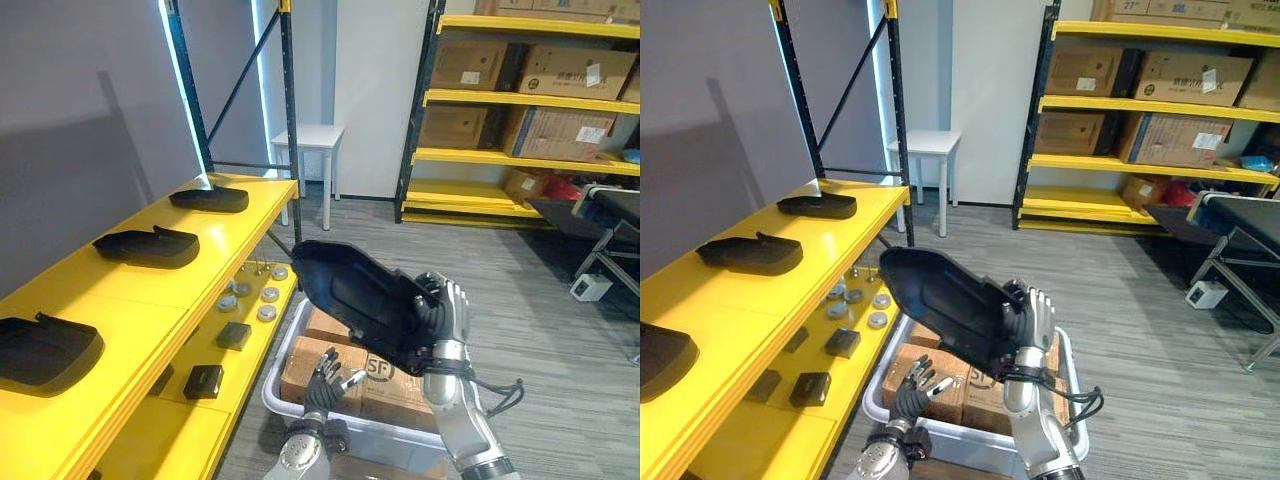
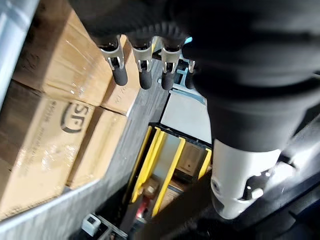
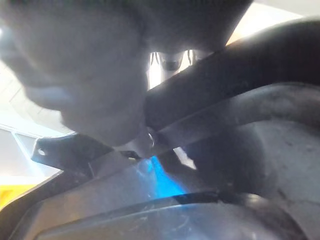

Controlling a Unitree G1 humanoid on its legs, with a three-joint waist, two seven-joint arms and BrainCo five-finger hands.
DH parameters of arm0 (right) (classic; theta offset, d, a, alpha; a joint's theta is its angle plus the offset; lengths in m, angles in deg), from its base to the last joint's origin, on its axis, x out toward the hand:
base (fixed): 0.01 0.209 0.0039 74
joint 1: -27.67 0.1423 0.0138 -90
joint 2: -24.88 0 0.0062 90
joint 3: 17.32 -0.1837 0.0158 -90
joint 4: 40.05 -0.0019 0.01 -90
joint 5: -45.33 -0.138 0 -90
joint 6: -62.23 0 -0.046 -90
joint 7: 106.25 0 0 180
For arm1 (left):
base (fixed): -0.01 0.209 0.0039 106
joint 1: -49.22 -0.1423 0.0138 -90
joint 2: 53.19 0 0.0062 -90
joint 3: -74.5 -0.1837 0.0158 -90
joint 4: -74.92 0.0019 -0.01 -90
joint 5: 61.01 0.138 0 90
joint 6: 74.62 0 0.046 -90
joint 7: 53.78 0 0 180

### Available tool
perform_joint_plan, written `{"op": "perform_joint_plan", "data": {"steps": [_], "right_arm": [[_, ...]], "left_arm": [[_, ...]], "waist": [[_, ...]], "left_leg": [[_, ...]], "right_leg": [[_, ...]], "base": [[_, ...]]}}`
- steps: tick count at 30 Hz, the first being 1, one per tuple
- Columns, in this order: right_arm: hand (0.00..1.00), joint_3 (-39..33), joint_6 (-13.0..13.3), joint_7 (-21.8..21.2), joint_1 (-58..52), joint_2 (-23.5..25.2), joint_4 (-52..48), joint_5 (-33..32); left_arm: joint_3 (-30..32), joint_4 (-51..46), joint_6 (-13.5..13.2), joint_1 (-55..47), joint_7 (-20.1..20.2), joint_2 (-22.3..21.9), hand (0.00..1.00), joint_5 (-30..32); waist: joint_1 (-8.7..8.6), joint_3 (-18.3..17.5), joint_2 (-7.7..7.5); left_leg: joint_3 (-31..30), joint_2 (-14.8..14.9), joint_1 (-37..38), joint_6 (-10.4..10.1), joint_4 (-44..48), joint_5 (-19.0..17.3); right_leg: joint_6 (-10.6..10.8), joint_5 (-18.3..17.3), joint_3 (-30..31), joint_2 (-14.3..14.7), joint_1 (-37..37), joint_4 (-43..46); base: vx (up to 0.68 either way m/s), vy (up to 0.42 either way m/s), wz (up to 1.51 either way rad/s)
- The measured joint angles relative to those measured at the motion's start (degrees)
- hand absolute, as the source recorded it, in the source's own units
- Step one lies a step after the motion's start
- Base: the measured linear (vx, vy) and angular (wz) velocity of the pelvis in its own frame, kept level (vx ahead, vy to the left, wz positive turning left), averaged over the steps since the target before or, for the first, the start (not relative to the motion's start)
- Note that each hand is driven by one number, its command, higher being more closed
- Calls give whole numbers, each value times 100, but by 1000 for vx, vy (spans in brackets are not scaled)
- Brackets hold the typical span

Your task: Walk over and take plastic housings, then place them on the shelf

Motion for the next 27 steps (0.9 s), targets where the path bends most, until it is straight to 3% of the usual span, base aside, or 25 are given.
{"op": "perform_joint_plan", "data": {"steps": [5,9,10,14,23,27], "right_arm": [[100,614,117,39,-1,194,24,-75],[100,662,238,40,-1,227,83,-312],[100,684,292,40,-2,221,83,-451],[100,785,459,39,-10,180,78,-900],[100,1327,979,40,-512,-135,-730,-1589],[100,1624,1231,37,-650,-108,-857,-2049]], "left_arm": [[8,-6,-325,389,-19,-120,0,-1059],[6,-20,-661,423,104,-122,0,-1791],[7,-35,-748,432,116,-121,100,-1951],[32,-135,-966,432,153,-75,100,-2283],[526,-621,-1394,345,-24,-40,100,-2258],[845,-1346,-1456,-219,-24,-39,100,-1689]], "waist": [[-1,-33,2],[-1,-98,-12],[-5,-101,-17],[-11,-122,-37],[-19,-206,-117],[-11,-299,-109]], "left_leg": [[35,4,26,-1,19,12],[45,1,77,1,21,-11],[47,1,95,1,21,-21],[54,7,148,-10,21,-44],[113,6,184,-42,21,-69],[115,5,199,-83,44,-106]], "right_leg": [[-64,44,8,19,10,-1],[-76,49,8,18,63,-2],[-76,48,8,18,79,-3],[-83,41,10,24,117,-5],[-94,-7,69,45,104,-5],[-115,10,91,44,119,0]], "base": [[33,10,-3],[39,16,0],[11,34,-1],[-3,6,-1],[-9,10,-5],[24,14,-1]]}}
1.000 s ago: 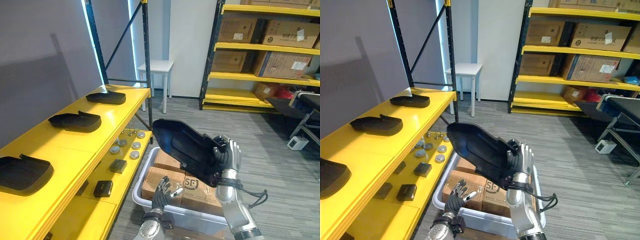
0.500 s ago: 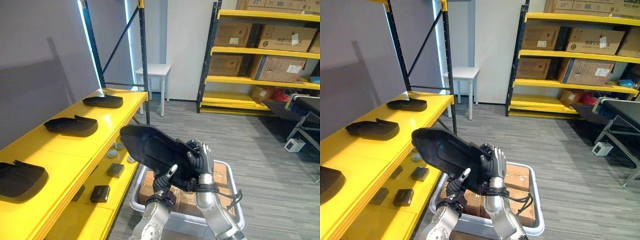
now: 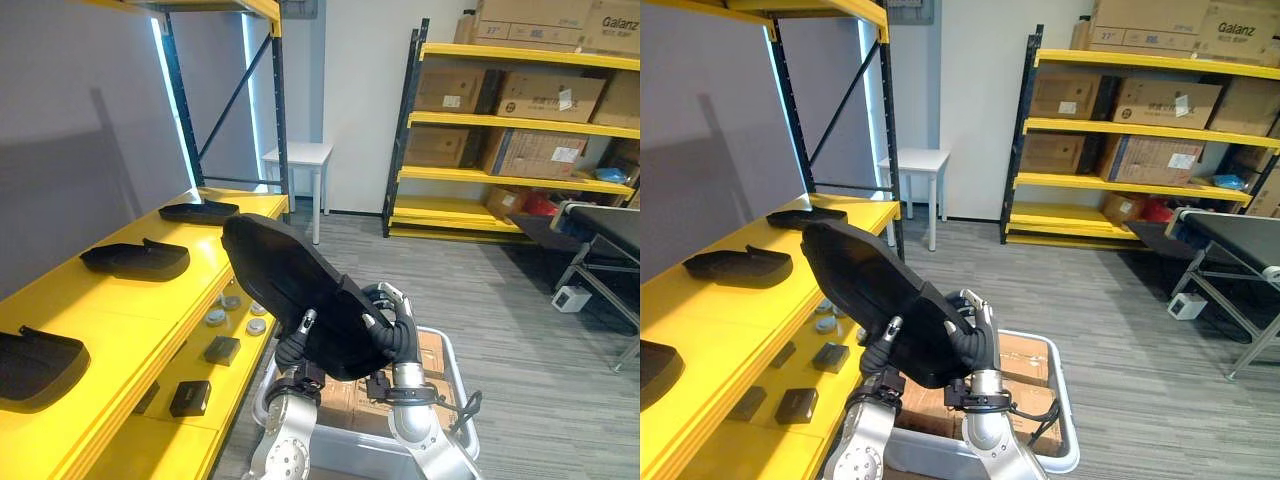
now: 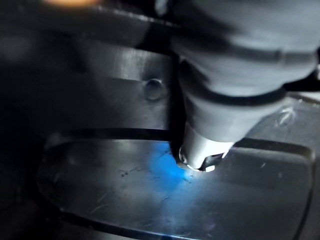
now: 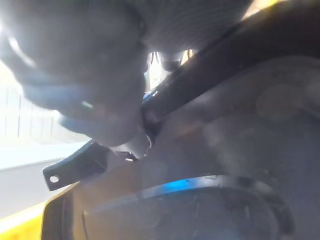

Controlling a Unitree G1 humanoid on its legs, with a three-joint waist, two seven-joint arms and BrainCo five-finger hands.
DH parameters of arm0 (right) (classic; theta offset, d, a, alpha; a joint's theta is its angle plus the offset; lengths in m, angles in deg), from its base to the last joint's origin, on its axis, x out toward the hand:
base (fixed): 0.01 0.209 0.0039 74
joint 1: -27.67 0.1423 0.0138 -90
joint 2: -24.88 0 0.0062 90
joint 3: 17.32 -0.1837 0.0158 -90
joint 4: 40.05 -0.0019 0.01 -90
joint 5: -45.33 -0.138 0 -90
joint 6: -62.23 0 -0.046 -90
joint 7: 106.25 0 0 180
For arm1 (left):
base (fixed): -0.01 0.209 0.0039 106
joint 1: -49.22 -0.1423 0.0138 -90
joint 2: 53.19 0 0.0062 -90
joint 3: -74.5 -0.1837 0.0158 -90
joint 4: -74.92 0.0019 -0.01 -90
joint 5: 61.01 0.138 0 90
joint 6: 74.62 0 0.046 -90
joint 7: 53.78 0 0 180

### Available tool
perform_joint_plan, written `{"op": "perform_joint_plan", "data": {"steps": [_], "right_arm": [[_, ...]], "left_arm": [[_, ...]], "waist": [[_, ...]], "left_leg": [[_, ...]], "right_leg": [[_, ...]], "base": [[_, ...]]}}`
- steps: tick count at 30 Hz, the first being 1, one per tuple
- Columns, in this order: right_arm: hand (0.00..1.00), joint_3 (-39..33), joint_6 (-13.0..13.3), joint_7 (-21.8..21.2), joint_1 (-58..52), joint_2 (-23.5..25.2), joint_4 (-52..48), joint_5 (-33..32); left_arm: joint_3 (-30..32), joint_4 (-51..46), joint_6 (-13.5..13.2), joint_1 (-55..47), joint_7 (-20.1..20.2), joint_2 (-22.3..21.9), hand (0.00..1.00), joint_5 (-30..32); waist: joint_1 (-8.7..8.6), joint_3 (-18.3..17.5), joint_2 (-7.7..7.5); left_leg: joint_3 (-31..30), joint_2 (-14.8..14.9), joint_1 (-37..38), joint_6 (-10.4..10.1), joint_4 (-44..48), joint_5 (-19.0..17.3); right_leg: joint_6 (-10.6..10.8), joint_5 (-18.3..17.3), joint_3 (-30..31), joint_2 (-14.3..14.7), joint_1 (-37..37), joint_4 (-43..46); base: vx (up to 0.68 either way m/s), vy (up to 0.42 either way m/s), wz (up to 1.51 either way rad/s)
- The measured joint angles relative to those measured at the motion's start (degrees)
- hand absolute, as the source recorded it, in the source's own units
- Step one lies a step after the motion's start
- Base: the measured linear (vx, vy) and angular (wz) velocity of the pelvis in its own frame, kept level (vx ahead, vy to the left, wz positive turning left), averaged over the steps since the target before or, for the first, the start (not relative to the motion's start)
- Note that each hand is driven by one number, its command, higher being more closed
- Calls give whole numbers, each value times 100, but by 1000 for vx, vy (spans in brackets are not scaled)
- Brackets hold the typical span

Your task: Walk over and take plastic housings, then place them on the shelf

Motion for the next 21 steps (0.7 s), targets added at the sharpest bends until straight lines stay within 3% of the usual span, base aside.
{"op": "perform_joint_plan", "data": {"steps": [2,5,6,7,8,9,10,11,12,14,15,16,19,20,21], "right_arm": [[100,100,132,-6,-47,11,3,-287],[100,164,394,-109,-27,98,137,-653],[100,168,448,-139,15,110,194,-692],[100,169,495,-194,25,88,207,-868],[100,169,559,-302,72,96,279,-939],[100,171,585,-349,87,101,310,-986],[100,188,610,-433,87,109,313,-1023],[100,261,643,-575,118,159,302,-1084],[100,294,677,-636,115,240,317,-1087],[100,353,678,-848,118,561,314,-1092],[0,348,680,-890,120,609,328,-1098],[0,326,692,-966,137,668,436,-1114],[0,255,692,-1265,120,671,518,-1145],[0,247,693,-1353,119,680,518,-1146],[0,230,694,-1585,116,706,520,-1156]], "left_arm": [[169,-193,10,-143,-11,-15,100,474],[373,-495,24,-294,-92,-32,100,1184],[426,-564,41,-312,-128,-39,100,1322],[510,-638,57,-333,-169,-65,100,1621],[528,-747,59,-412,-235,-96,100,1885],[542,-809,60,-465,-271,-108,100,2014],[596,-989,66,-592,-315,-111,100,2239],[723,-1294,81,-819,-340,-116,100,2536],[790,-1442,84,-903,-342,-92,100,2709],[1044,-1910,163,-1164,-377,-23,100,3273],[1102,-1966,193,-1189,-391,-23,100,3400],[1201,-1997,280,-1214,-454,-38,100,3778],[1329,-2166,357,-1250,-509,23,100,4410],[1389,-2220,364,-1256,-507,61,100,4521],[1525,-2329,385,-1269,-504,217,100,4818]], "waist": [[14,6,7],[182,39,45],[208,66,82],[227,80,97],[313,113,53],[356,126,28],[451,114,46],[541,57,177],[540,27,194],[602,54,93],[600,52,81],[599,56,94],[557,207,47],[501,243,43],[417,269,-4]], "left_leg": [[-336,-34,-232,-10,182,-8],[-795,-103,-804,-4,657,-53],[-656,-56,-904,103,716,-114],[-142,79,-1025,194,760,-168],[595,184,-1084,354,816,-236],[1058,225,-1185,403,1010,-239],[1899,230,-1267,467,1431,-256],[2175,179,-1131,524,1551,-308],[2092,51,-1089,651,1314,-335],[1863,-394,-989,784,912,-246],[1772,-489,-977,796,878,-252],[1535,-652,-885,845,814,-272],[944,-894,-418,1015,691,-296],[812,-933,-365,1058,691,-328],[453,-970,-308,1144,694,-386]], "right_leg": [[-9,-2,-363,-18,70,2],[-65,-97,-1173,-42,227,6],[-57,-125,-1396,-34,292,4],[-28,-206,-1856,-64,399,2],[-25,-327,-2198,-229,471,-30],[42,-394,-2362,-325,507,-34],[145,-468,-2595,-501,542,-17],[235,-525,-2703,-564,547,21],[268,-536,-2761,-620,558,28],[300,-535,-3012,-926,617,274],[365,-581,-3116,-1042,617,465],[476,-677,-3301,-1314,601,1075],[191,-711,-3295,-2095,410,3328],[-14,-666,-3108,-2208,285,3761],[-155,-988,-2306,-2093,-137,4618]], "base": [[2,-20,85],[-45,-21,123],[-66,-30,175],[-48,-27,183],[-38,1,181],[23,92,157],[88,161,118],[126,180,103],[148,191,73],[174,185,79],[235,192,97],[223,178,97],[205,214,110],[194,168,120],[135,77,108]]}}
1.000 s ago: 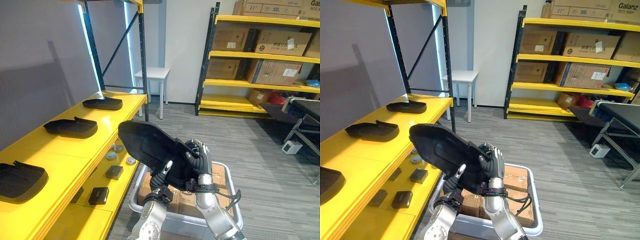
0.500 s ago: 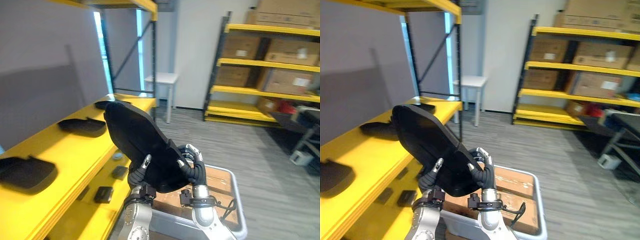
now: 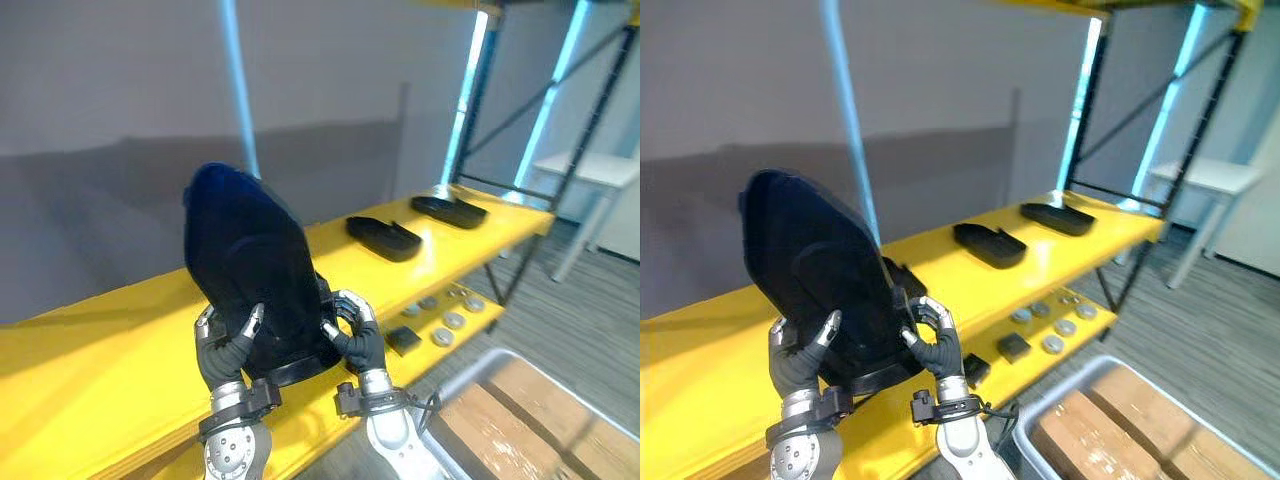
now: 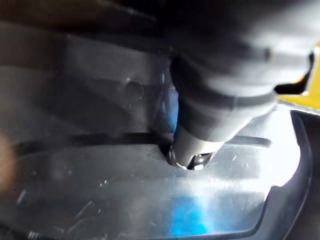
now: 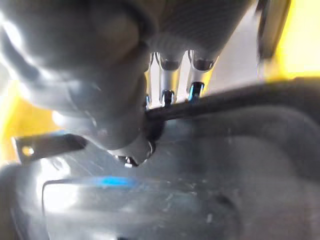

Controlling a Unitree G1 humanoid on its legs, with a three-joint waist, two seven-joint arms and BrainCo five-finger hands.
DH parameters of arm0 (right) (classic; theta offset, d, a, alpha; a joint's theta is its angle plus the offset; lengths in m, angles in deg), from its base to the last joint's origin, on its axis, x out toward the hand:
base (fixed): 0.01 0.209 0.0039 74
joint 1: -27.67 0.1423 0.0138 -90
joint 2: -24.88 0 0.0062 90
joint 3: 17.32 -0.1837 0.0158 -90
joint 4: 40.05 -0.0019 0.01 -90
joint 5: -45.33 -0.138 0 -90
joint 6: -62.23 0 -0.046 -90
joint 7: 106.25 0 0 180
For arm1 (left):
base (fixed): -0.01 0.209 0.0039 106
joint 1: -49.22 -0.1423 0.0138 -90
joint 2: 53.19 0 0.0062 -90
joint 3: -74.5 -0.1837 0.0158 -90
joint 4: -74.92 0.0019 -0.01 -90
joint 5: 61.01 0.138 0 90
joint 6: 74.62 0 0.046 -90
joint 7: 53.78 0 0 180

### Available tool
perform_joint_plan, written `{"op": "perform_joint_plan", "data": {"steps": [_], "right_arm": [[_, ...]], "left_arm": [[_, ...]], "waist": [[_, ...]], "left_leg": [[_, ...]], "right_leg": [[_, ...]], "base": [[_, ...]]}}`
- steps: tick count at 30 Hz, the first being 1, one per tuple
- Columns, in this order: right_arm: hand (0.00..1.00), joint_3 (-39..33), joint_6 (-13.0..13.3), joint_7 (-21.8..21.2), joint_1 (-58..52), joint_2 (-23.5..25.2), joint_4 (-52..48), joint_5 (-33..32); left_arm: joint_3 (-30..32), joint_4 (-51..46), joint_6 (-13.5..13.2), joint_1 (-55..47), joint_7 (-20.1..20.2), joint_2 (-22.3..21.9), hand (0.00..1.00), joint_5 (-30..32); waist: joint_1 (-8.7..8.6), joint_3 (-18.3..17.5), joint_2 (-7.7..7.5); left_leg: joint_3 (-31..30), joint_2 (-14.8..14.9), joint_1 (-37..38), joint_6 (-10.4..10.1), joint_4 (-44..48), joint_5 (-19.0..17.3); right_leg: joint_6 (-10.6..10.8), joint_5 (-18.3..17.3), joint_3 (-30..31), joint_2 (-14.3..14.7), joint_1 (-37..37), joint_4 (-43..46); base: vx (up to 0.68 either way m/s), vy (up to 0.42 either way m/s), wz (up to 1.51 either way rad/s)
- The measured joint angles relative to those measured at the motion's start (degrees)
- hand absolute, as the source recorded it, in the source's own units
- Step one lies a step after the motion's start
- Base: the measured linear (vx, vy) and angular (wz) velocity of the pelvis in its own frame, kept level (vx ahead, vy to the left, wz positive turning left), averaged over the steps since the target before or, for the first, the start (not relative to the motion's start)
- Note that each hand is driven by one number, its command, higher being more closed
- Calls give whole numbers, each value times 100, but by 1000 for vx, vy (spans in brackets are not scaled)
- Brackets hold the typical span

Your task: Walk over and take plastic housings, then place them on the shelf

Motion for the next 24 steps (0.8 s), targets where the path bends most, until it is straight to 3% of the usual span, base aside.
{"op": "perform_joint_plan", "data": {"steps": [1,3,5,6,8,9,10,11,14,19,24], "right_arm": [[0,-9,1,-99,-15,4,-3,-58],[0,-131,5,-479,-96,13,-37,-429],[0,-208,6,-692,-244,4,-127,-726],[0,-324,8,-872,-469,8,-302,-904],[0,-567,9,-1071,-845,9,-604,-993],[0,-613,9,-1099,-932,11,-691,-1008],[0,-728,9,-1153,-1098,-38,-818,-1032],[0,-967,8,-1169,-1253,-64,-847,-1069],[0,-1624,-2,-1132,-1523,-66,-944,-1239],[0,-1818,-4,-1197,-1778,-215,-1380,-1330],[0,-1382,-10,-1269,-1873,-254,-1473,-1507]], "left_arm": [[58,-25,6,-10,0,48,100,122],[176,-69,17,-29,21,109,100,466],[179,-65,53,-69,49,167,100,621],[168,-44,73,-66,144,201,100,752],[111,58,84,-59,307,201,100,940],[112,59,102,-59,340,203,100,1000],[110,161,121,-73,433,110,100,1075],[192,194,138,-110,420,-36,100,1085],[934,174,143,-133,345,-190,100,1055],[1245,166,293,-422,203,-248,100,997],[1218,135,298,-492,140,-334,100,810]], "waist": [[-21,4,6],[-88,92,23],[-140,131,23],[-170,155,8],[-316,251,-60],[-356,270,-134],[-408,362,-126],[-379,402,-31],[-345,384,22],[-372,394,21],[-344,450,34]], "left_leg": [[-139,2,7,6,-1,-5],[-617,-13,56,-26,-14,18],[-841,-23,83,-57,-10,5],[-1039,-50,58,-95,8,-7],[-1403,-216,14,-200,64,-59],[-1462,-316,-23,-225,114,-81],[-1584,-358,-10,-318,156,-148],[-1569,-237,-23,-324,145,-147],[-1491,51,-105,-430,77,-201],[-1505,112,-16,-481,39,-234],[-1821,14,-11,-542,-14,-289]], "right_leg": [[51,-151,292,160,-152,147],[123,-535,1099,806,-531,-132],[129,-615,1559,1192,-612,-800],[148,-628,2016,1468,-683,-1407],[102,-555,2867,1745,-662,-2309],[54,-449,3038,1735,-662,-2508],[278,-330,3002,1692,-591,-2558],[204,-253,2980,1803,-557,-2773],[65,109,2996,2086,-384,-3407],[58,149,2964,2136,-158,-3625],[53,26,2573,2026,63,-3664]], "base": [[142,29,135],[94,-48,116],[55,-67,79],[45,-101,82],[62,-163,93],[51,-202,83],[52,-196,45],[65,-207,22],[118,-140,-21],[128,-27,4],[21,3,39]]}}
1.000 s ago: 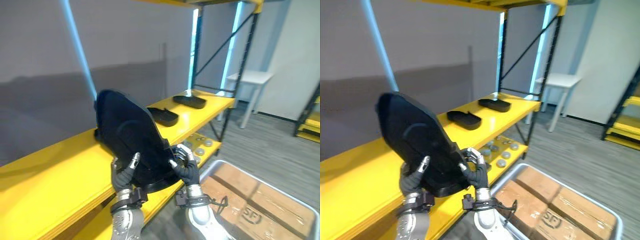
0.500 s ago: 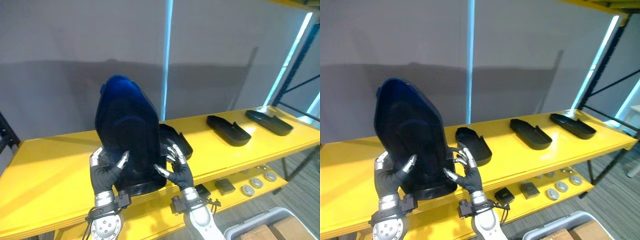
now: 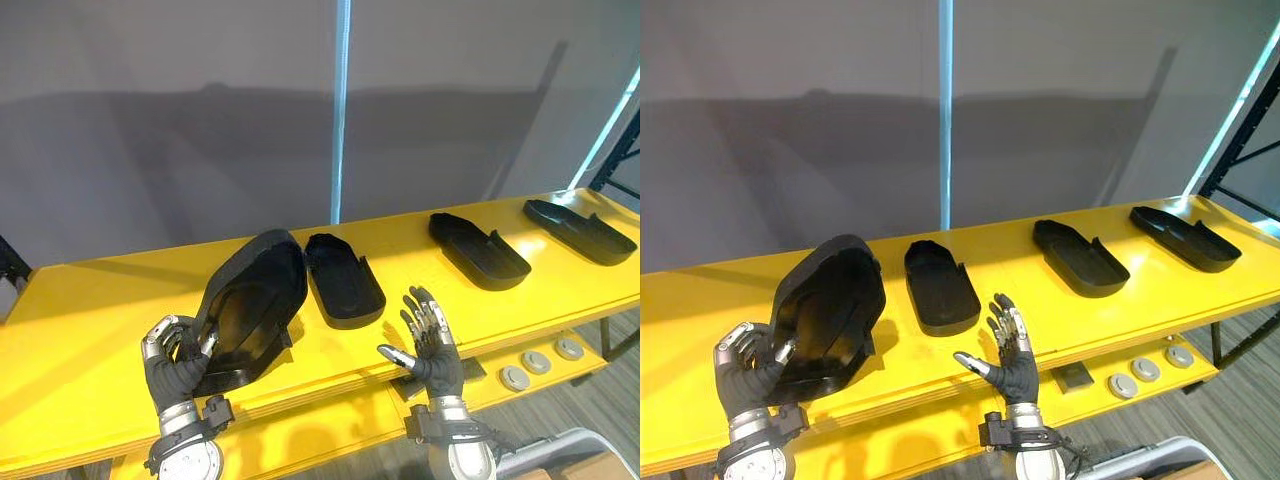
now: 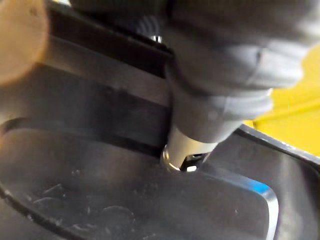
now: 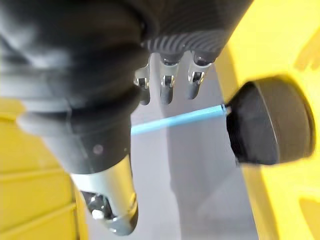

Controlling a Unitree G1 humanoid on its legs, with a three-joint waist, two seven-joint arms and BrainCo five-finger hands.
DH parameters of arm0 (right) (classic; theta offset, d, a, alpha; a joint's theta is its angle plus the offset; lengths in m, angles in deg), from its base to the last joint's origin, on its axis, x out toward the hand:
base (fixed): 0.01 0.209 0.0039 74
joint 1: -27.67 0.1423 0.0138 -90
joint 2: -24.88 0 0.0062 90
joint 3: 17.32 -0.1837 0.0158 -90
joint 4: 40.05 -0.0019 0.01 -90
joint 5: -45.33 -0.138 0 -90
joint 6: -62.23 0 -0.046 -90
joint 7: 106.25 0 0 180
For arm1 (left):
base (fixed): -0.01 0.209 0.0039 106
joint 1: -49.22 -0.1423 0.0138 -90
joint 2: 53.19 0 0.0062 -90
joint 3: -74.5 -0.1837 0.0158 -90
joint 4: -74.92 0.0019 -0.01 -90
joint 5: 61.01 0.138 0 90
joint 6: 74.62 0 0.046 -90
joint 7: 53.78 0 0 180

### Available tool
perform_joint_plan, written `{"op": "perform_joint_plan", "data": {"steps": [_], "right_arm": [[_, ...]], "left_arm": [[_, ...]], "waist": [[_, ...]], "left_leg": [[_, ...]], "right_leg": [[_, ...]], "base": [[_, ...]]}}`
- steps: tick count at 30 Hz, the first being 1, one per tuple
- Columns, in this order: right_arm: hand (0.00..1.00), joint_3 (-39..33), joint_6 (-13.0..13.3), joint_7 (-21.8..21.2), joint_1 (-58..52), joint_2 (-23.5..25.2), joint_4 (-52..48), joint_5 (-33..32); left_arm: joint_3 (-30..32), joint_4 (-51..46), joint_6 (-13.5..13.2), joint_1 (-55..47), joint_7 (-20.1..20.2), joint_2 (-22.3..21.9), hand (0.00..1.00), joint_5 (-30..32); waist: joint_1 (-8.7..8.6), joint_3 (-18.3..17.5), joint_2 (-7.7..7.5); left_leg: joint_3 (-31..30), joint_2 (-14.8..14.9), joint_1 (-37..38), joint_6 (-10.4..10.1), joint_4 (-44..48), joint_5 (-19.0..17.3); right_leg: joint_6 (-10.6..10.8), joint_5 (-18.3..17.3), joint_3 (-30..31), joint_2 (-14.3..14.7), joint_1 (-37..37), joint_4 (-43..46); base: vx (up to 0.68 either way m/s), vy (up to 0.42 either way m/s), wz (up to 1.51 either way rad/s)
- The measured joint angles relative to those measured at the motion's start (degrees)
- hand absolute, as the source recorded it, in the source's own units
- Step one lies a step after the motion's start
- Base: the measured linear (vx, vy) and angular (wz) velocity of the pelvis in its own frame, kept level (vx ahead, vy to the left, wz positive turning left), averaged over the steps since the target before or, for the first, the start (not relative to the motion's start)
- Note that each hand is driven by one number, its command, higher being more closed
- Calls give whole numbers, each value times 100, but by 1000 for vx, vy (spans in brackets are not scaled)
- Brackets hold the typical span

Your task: Walk over and take plastic housings, then place them on the shelf

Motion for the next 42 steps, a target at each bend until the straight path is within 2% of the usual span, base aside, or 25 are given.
{"op": "perform_joint_plan", "data": {"steps": [1,2,3,4,5,7,9,10,12,14,16,19,22,23,24,26,27,28,29,30,33,36,38,40,42], "right_arm": [[0,3,-12,-29,9,12,8,-2],[0,-72,-13,-27,24,18,-1,3],[0,-248,-14,-4,85,-18,40,15],[0,-355,-19,32,146,-35,101,25],[0,-541,-24,120,238,-38,174,26],[0,-655,-25,194,291,-48,292,26],[0,-653,-24,194,295,-43,293,26],[0,-610,-24,196,342,0,331,26],[0,-568,-25,224,476,22,568,26],[0,-622,-25,333,499,52,833,31],[0,-730,-53,357,469,55,975,84],[0,-1043,-132,361,363,95,1010,470],[0,-1279,-257,449,235,206,1103,934],[0,-1363,-274,479,175,281,1157,959],[0,-1628,-339,540,-94,467,1185,1016],[0,-1936,-346,573,-428,523,1186,1180],[0,-2169,-346,593,-589,509,1197,1194],[0,-2286,-344,625,-651,507,1238,1203],[0,-2484,-336,672,-709,472,1476,1215],[0,-2602,-339,696,-722,455,1708,1279],[0,-2990,-407,769,-800,443,2763,1402],[0,-3145,-520,821,-877,434,3347,1403],[0,-3138,-531,888,-890,353,3457,1405],[0,-3148,-585,983,-810,243,3719,1395],[0,-3292,-616,1060,-689,228,4209,1375]], "left_arm": [[-21,-2,2,7,-26,-8,100,-47],[-68,29,6,119,-38,-12,100,-101],[-107,141,5,359,-54,-46,100,-163],[-111,210,7,477,-74,-67,100,-202],[-106,279,9,599,-111,-70,100,-270],[-85,285,9,614,-131,-42,100,-310],[-54,318,9,650,-157,58,100,-400],[16,397,8,723,-178,147,100,-498],[81,498,9,787,-252,287,100,-712],[145,483,-15,834,-266,328,100,-916],[148,478,-112,841,-167,357,100,-1161],[119,481,-147,1020,78,487,100,-1609],[75,494,-223,1332,269,762,100,-2001],[62,509,-225,1389,316,824,100,-2074],[28,602,-277,1502,421,923,100,-2203],[24,776,-355,1629,583,951,100,-2427],[27,858,-371,1711,613,956,100,-2569],[29,905,-375,1764,625,963,100,-2640],[30,980,-376,1840,628,961,100,-2746],[29,989,-376,1841,629,966,100,-2795],[36,994,-377,1751,738,827,100,-2976],[171,927,-393,1209,780,451,100,-3297],[274,640,-396,678,785,92,100,-3555],[285,453,-413,458,797,40,100,-3642],[337,413,-416,453,861,57,100,-3683]], "waist": [[-8,8,32],[-116,3,36],[-147,23,22],[-146,47,43],[-172,65,127],[-204,74,166],[-240,84,153],[-249,94,132],[-239,112,113],[-213,129,86],[-216,126,87],[-344,114,70],[-352,111,79],[-367,115,75],[-464,120,91],[-608,112,87],[-658,111,86],[-688,108,81],[-722,116,95],[-727,116,95],[-686,118,100],[-534,264,121],[-340,314,286],[-259,255,357],[-308,195,349]], "left_leg": [[148,13,-97,88,26,-138],[837,184,-279,92,35,-136],[1741,438,-499,99,242,-136],[2269,608,-609,93,384,-139],[2864,863,-647,72,482,-85],[2984,802,-607,25,467,305],[2885,598,-643,32,506,309],[2860,480,-687,54,586,294],[2696,386,-707,82,732,231],[2146,370,-911,23,1404,-193],[2027,392,-1034,-56,1882,-553],[2255,276,-1081,203,2215,-935],[2673,196,-1013,407,2006,-960],[2730,193,-949,445,1916,-936],[2753,181,-755,570,1663,-837],[2751,156,-549,613,1400,-723],[2778,122,-471,613,1251,-651],[2788,101,-452,609,1190,-619],[2792,94,-460,583,1114,-583],[2785,104,-461,539,1072,-545],[2727,204,-463,471,1066,-541],[2695,379,-482,261,2023,-699],[2188,543,-914,212,3425,-700],[1960,558,-1048,171,3611,-720],[2008,623,-964,71,3415,-983]], "right_leg": [[3,0,-204,-41,0,-8],[7,-6,-595,-141,3,-21],[26,-23,-898,-288,-3,-33],[33,-26,-1048,-336,0,-19],[76,-54,-1252,-377,31,27],[167,-130,-1302,-514,61,193],[183,-208,-1285,-715,50,319],[269,-274,-1274,-859,25,401],[292,-289,-1148,-945,-36,452],[410,-348,-959,-958,-20,462],[415,-349,-785,-943,-18,466],[398,-354,-524,-1115,-100,631],[182,-253,-384,-1317,-896,1719],[212,-273,-378,-1284,-1013,1892],[355,-366,-206,-946,-1031,1978],[469,-484,79,-433,-927,1730],[382,-496,127,-258,-875,1438],[345,-474,121,-213,-854,1254],[152,-351,118,-147,-780,941],[93,-280,122,-117,-738,816],[31,-91,101,2,-512,395],[-14,-122,308,48,-177,344],[-96,-192,716,177,-59,383],[-106,-187,927,236,-145,392],[-84,-85,930,167,-192,382]], "base": [[-88,-30,124],[-91,-21,159],[-63,-3,158],[-31,75,134],[-4,106,87],[22,249,67],[6,261,41],[-50,246,20],[-86,158,-3],[-91,80,-27],[-55,146,-39],[-6,233,-34],[12,258,-59],[48,140,-39],[62,75,-18],[122,43,-6],[128,18,-6],[130,4,-8],[90,-20,-8],[133,-48,-10],[110,-80,-5],[53,-67,-42],[6,-3,-89],[27,89,-66],[64,113,-17]]}}
